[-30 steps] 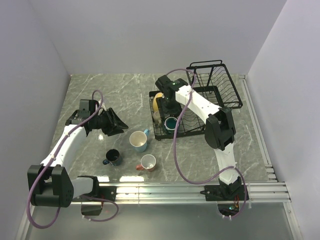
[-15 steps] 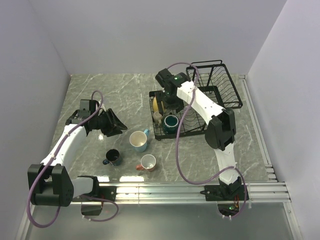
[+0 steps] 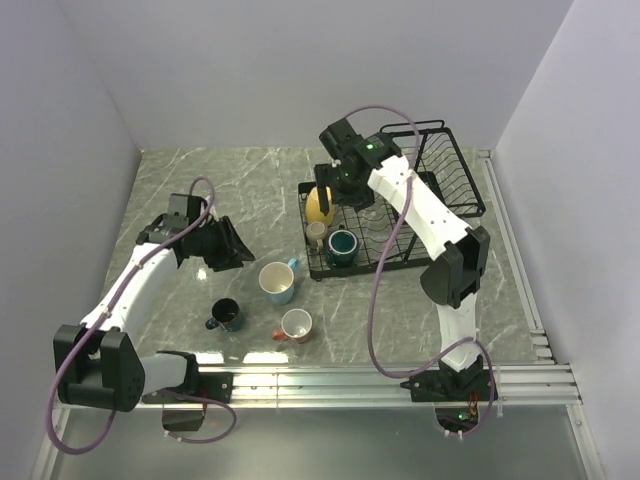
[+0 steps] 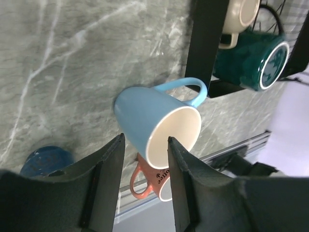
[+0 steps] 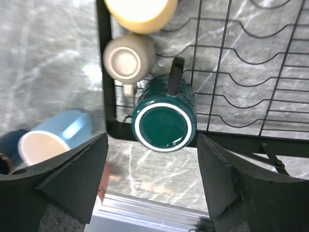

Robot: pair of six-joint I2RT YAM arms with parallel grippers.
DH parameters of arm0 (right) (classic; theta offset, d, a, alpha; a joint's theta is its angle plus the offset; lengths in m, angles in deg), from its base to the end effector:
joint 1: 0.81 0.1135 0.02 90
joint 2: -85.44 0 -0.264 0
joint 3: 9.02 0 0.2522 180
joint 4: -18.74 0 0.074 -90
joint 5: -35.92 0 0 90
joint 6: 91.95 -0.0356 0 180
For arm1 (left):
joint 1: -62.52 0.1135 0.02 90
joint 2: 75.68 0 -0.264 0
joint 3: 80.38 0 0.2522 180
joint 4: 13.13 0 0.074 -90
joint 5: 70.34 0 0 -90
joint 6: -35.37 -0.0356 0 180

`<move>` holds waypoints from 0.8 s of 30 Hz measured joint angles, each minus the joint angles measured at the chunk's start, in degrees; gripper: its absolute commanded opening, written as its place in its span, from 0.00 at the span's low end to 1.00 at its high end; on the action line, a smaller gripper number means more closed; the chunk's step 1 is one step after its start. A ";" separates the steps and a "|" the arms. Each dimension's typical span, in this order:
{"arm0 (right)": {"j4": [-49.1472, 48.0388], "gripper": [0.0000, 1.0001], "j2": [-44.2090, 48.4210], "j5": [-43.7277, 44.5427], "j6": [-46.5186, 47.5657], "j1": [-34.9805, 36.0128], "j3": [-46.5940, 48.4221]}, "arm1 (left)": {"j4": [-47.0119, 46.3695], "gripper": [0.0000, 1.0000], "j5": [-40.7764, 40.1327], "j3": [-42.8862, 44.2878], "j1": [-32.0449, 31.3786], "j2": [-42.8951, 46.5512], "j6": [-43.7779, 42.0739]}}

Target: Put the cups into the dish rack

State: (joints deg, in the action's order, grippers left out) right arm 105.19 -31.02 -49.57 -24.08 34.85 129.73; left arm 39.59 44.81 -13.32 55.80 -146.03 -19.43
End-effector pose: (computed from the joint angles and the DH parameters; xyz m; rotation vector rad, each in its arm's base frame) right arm 0.3418 0.2418 0.3470 -0.2941 2.6861 0.2064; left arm 0.2390 -0.0434 0.2596 -0.4714 2.5840 -0.8324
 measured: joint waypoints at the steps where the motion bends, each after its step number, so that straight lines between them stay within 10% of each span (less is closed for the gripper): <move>1: 0.07 0.81 0.59 0.02 -0.15 0.04 0.57 | 0.13 0.46 -1.01 0.52 -1.40 -0.33 -0.09; 24: 0.37 0.81 13.94 1.42 -1.42 0.46 -7.93 | -1.29 0.25 -12.61 1.25 -16.39 -11.67 1.99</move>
State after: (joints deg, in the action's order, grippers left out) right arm 105.56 -17.08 -48.14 -25.50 35.31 121.79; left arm 38.30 32.20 -12.07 39.41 -157.70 -17.44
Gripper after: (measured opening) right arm 0.809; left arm 0.288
